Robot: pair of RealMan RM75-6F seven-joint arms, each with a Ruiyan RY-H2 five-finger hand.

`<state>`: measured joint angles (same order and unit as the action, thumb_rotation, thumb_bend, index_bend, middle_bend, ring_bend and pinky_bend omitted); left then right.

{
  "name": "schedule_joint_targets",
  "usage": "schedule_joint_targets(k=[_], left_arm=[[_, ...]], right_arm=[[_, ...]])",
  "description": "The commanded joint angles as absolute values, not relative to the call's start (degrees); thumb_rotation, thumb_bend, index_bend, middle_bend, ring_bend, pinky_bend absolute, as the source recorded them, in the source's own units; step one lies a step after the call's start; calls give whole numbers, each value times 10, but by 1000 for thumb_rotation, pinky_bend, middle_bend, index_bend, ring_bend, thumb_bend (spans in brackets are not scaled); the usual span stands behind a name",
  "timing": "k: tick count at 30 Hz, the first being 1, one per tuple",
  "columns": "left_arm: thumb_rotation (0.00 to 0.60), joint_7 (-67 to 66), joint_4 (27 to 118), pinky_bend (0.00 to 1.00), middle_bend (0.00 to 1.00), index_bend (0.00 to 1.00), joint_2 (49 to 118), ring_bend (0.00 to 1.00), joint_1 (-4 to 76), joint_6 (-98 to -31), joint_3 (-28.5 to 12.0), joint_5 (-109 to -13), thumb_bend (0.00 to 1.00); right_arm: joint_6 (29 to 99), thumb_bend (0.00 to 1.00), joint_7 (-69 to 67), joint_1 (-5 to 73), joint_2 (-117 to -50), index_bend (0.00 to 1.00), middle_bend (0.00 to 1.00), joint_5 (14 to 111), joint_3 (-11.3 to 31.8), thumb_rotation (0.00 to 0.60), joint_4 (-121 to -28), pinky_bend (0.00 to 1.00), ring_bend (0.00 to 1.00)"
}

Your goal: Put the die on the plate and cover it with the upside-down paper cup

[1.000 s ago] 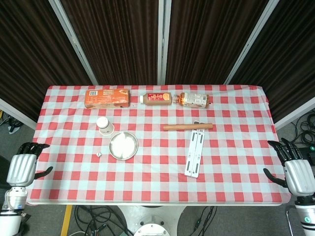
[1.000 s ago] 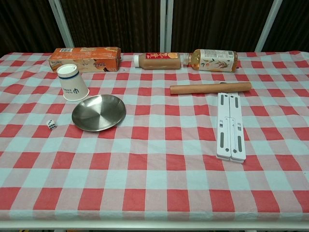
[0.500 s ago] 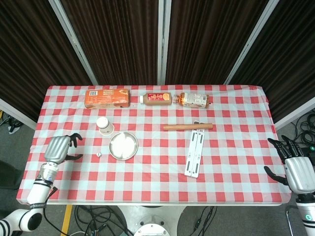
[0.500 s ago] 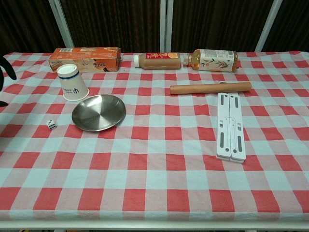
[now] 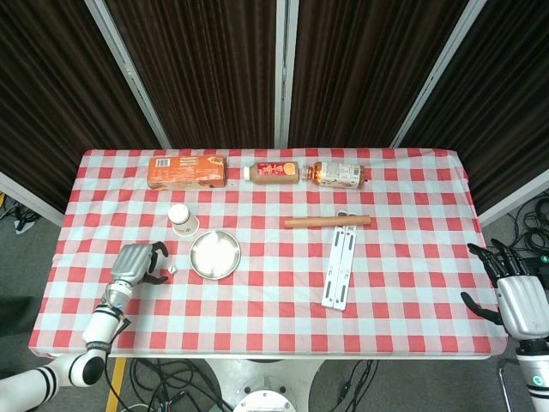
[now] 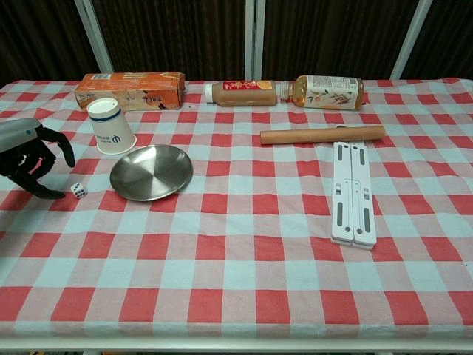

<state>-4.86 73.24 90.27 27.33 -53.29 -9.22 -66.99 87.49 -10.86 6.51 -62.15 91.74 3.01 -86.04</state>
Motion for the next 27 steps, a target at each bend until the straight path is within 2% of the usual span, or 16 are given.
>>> schedule_joint_targets(k=[1,11,23,27], left_arm=[[600,-51,731,944,801,447,906,834,277,-526,-90,-664,147],[600,-55,705,944,820,465,921,854,294,-495,-85,-644,254],[600,-45,708,944,821,467,918,854,303,-487,-79,-650,301],[600,-43,706,944,823,497,919,854,306,-486,-78,-650,330]], right_arm=[[873,126,-110,65,-622,122,236,916,30,600,-860,129,69],[873,126,-112,64,-622,122,240,915,29,600,-858,129,69],[870,126,-112,64,-624,122,247,911,29,600,-857,133,82],[869,127,-112,65,-625,122,248,911,29,600,-857,133,82]])
